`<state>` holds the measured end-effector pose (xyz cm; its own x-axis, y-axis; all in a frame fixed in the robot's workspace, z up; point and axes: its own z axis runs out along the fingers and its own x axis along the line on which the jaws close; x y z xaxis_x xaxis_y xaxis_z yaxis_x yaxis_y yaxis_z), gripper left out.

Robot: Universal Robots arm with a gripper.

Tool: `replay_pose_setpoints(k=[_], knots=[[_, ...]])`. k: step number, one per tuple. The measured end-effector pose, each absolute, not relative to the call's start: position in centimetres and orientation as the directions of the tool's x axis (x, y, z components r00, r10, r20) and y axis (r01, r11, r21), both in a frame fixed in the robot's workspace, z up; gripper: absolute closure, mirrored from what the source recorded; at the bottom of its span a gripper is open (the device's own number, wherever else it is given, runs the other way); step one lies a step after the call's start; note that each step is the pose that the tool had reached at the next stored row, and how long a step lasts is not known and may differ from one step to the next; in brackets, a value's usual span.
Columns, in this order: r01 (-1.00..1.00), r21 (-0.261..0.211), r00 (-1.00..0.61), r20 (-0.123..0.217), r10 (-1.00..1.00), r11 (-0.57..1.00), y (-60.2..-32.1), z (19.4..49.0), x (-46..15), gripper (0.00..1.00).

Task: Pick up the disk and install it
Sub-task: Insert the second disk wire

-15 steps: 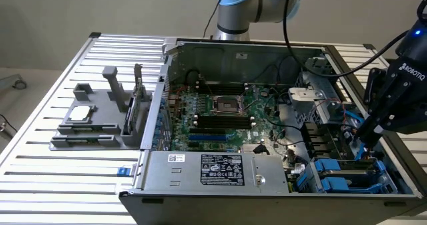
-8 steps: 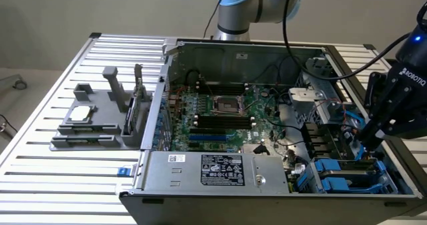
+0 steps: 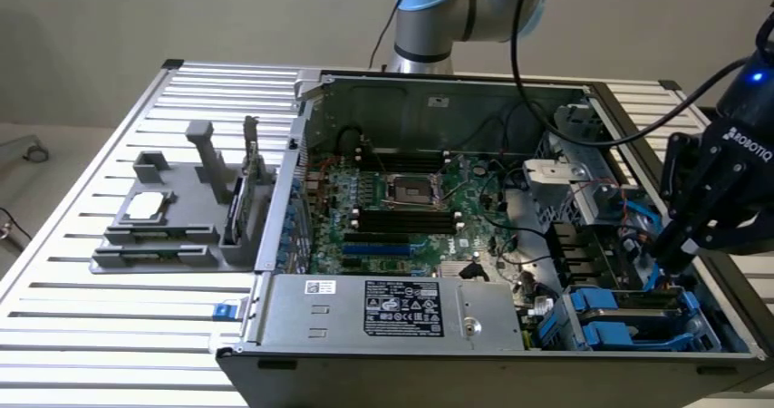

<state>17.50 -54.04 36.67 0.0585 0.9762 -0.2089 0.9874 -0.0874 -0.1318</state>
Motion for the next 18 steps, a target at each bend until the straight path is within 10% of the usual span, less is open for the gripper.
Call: replay_pose_setpoints(k=[18], knots=[[0.993, -0.121, -0.009, -0.172, 0.985, -0.012, -54.2, 37.0, 15.7, 0.84]])
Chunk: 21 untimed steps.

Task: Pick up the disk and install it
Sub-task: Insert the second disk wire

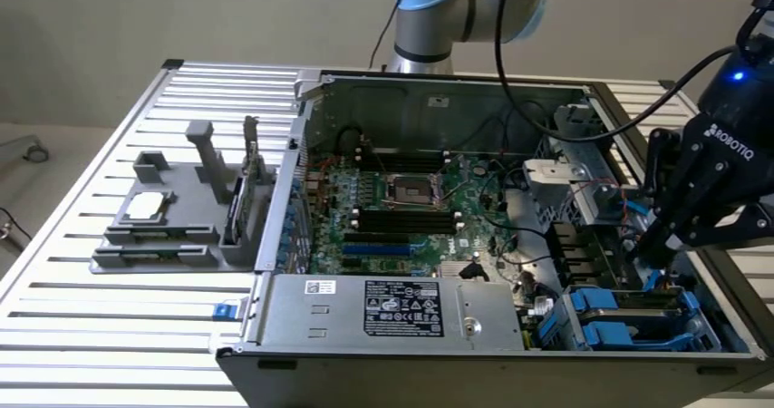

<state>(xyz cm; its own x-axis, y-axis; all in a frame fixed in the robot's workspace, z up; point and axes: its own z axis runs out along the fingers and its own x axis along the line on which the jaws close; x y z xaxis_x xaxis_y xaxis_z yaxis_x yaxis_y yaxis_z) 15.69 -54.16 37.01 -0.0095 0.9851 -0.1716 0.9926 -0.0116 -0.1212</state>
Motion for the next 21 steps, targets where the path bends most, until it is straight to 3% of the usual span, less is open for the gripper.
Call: replay_pose_setpoints(k=[6, 21], knots=[[0.993, -0.118, -0.012, -0.170, 0.985, -0.008, -54.6, 37.0, 14.4, 0.84], [0.993, -0.118, -0.025, -0.117, 0.993, 0.011, -55.0, 35.8, 14.7, 0.84]])
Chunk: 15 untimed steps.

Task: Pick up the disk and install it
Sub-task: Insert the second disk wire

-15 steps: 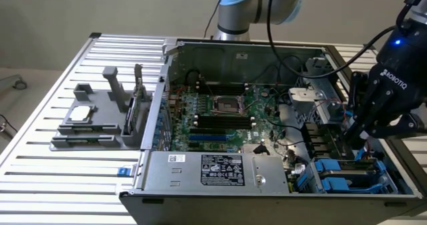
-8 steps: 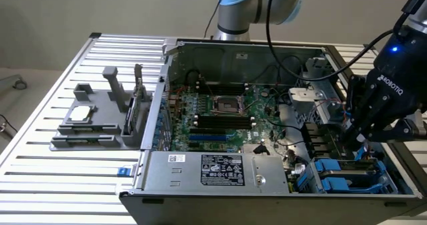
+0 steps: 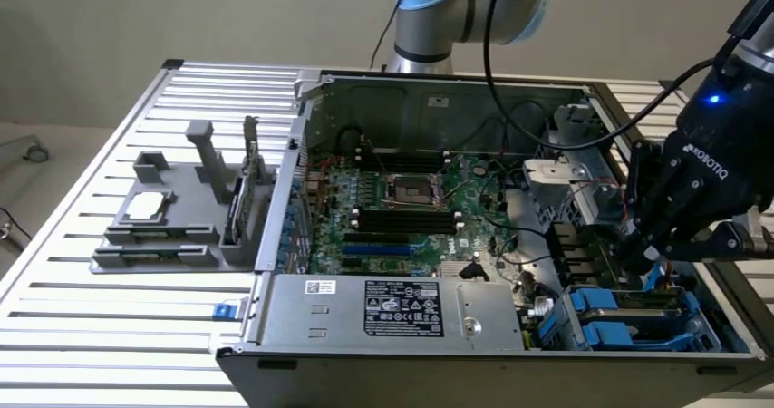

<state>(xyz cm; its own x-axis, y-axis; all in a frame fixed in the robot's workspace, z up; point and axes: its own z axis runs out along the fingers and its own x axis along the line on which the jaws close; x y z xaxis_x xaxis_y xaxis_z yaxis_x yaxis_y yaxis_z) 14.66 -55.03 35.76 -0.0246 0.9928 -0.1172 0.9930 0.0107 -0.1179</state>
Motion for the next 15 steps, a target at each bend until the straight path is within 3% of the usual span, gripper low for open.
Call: replay_pose_setpoints(k=[15], knots=[[0.993, -0.116, -0.025, -0.092, 0.995, 0.014, -56.3, 34.5, 14.7, 0.84]])
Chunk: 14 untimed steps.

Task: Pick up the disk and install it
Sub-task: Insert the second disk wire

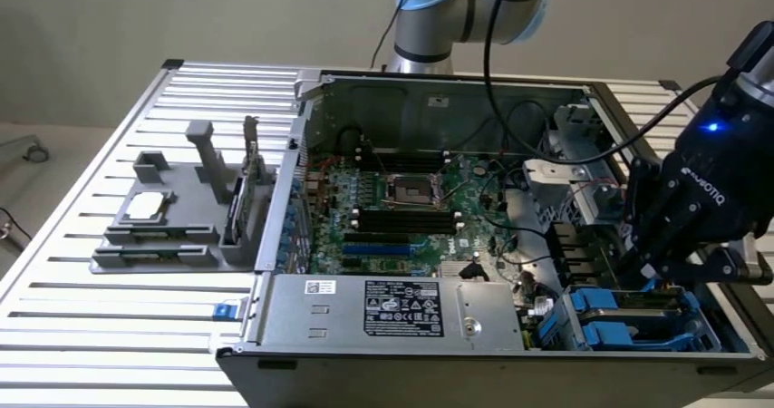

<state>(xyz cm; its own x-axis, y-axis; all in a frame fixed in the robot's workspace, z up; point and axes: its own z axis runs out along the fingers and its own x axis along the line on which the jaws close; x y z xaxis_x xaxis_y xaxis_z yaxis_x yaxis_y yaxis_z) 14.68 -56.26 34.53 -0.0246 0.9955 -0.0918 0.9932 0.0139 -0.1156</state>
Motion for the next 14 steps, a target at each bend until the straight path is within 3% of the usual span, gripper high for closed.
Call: replay_pose_setpoints(k=[14], knots=[[0.993, -0.115, -0.025, -0.087, 0.996, 0.015, -56.52, 34.25, 14.90, 0.84]])
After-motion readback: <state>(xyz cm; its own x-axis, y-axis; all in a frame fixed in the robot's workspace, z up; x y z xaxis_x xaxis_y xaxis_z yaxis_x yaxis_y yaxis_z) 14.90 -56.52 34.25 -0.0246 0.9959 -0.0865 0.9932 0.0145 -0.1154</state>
